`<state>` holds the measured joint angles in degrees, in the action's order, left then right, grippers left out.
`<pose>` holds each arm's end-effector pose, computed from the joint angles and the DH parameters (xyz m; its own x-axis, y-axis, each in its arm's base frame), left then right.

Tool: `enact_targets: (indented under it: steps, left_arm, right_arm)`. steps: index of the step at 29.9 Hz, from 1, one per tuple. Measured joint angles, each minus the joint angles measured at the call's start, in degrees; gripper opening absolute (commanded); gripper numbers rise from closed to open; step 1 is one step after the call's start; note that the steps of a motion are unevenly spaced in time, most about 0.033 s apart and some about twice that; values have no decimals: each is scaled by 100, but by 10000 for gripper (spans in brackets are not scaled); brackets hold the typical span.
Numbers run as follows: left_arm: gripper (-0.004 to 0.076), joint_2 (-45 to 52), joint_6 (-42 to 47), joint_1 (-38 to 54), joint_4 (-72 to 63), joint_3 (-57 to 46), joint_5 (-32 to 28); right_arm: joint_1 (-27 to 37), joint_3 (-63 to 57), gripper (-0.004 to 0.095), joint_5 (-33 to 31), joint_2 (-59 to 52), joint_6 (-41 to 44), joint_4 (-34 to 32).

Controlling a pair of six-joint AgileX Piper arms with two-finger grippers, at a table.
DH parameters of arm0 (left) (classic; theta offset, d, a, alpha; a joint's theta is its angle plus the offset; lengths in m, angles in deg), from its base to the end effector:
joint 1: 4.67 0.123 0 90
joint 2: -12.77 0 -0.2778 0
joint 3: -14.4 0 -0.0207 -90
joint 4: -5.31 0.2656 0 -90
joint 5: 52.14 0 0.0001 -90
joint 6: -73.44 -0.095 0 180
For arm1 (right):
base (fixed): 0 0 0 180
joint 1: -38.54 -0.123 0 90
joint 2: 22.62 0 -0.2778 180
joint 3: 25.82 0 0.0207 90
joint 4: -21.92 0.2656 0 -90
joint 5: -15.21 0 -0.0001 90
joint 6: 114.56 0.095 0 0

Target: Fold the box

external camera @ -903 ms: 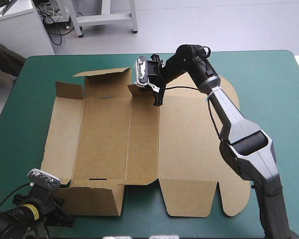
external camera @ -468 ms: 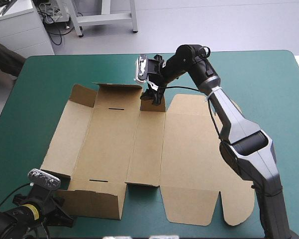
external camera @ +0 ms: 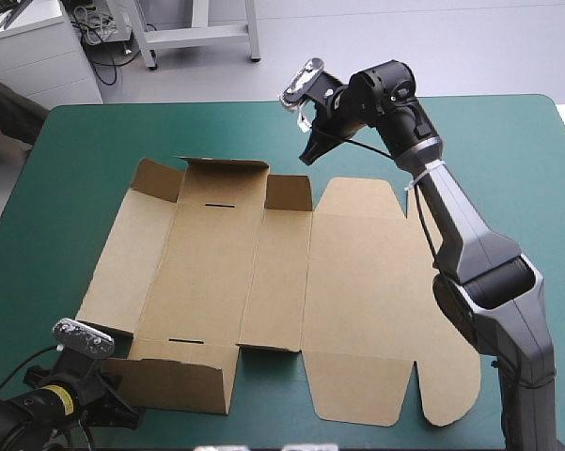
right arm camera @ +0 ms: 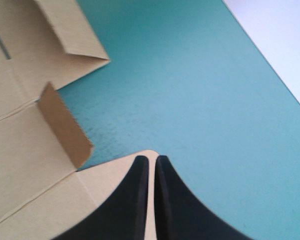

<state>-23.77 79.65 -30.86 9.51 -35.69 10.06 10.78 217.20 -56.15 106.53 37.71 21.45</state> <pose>0.0833 -0.0341 0.2436 -0.7956 0.3089 -0.5212 0.3523 0.9357 0.0168 0.4198 0.2201 0.3947 -0.3610 -0.7184 -0.5946 -0.7126 0.6238 -0.3211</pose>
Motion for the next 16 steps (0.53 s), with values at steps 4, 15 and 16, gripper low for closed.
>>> enact_targets:
  steps: [4, 15, 16]
  left_arm:
    - [-32, 0, 0, 0, -7, 86, 78]
    - [-32, 0, 0, 0, -22, 1930, 790]
    - [-32, -12, 0, 0, -15, 2098, 797]
  right_arm:
    - [0, 0, -23, -5, -203, 968, -782]
    - [0, 0, -23, -11, -496, 1495, -1132]
    - [0, 0, -23, -11, -496, 1532, -1132]
